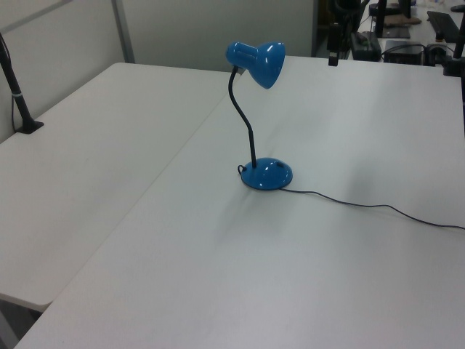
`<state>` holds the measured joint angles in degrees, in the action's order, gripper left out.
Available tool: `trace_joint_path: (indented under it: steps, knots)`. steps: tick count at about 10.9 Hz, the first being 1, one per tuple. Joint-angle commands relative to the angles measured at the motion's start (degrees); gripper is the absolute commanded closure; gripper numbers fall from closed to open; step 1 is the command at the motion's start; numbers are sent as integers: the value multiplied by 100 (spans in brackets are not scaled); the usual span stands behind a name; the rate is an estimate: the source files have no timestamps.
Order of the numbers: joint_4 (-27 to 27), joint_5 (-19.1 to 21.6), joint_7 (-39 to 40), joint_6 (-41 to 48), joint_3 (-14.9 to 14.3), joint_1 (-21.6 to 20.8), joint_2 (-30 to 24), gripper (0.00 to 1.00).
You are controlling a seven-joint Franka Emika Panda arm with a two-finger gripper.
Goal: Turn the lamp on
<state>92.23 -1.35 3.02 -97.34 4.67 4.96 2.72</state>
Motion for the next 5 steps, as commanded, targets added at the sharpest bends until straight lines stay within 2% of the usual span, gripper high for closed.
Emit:
trace_joint_path:
  steps: [1,2,4,5]
  knots:
    - [189,-58,1624,5,-1,-74,36,0]
    - [312,-171,2032,13,25,-100,27,0]
    - [558,-181,1974,-91,34,-179,88,0]
    - [673,-181,1966,-362,34,-214,201,12]
